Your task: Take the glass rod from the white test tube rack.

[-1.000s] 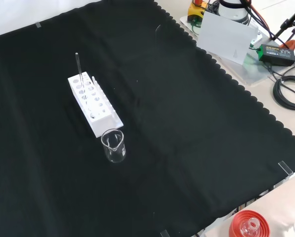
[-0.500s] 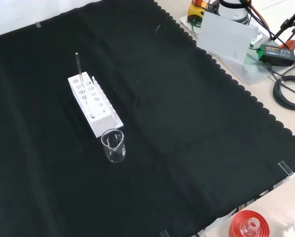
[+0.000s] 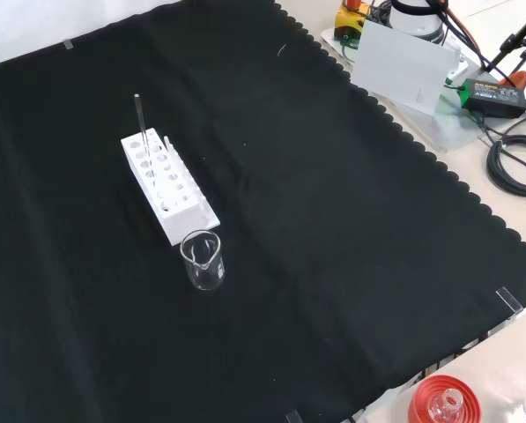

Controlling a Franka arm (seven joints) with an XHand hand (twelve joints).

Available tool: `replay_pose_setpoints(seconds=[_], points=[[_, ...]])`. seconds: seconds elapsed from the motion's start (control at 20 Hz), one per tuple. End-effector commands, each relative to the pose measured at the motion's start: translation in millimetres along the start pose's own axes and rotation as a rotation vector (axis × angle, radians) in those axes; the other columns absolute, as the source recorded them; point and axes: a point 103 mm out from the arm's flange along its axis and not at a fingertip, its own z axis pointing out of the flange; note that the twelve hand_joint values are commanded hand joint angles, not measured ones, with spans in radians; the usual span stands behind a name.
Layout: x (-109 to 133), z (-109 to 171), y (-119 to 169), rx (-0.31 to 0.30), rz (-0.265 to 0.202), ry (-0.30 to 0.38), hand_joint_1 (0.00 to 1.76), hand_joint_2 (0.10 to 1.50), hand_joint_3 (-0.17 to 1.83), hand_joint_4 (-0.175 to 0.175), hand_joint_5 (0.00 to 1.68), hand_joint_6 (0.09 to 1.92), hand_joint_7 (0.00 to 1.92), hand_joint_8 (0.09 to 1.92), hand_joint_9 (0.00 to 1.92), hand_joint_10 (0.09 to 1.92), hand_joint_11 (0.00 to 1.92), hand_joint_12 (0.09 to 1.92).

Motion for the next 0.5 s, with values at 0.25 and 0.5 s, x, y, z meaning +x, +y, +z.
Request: replay_pose_setpoints(seconds=[0.25, 0.5], points=[[-7.1, 10.9, 28.4, 0.038, -0.036, 0.022, 0.56, 0.77, 0.35, 0.020, 0.19, 0.09, 0.15, 0.75, 0.21, 0.93, 0.08, 1.49], [-11.8, 14.9, 39.0, 0.048, -0.037, 0.026, 0.60, 0.76, 0.36, 0.010, 0.21, 0.09, 0.17, 0.77, 0.24, 0.92, 0.10, 1.48]])
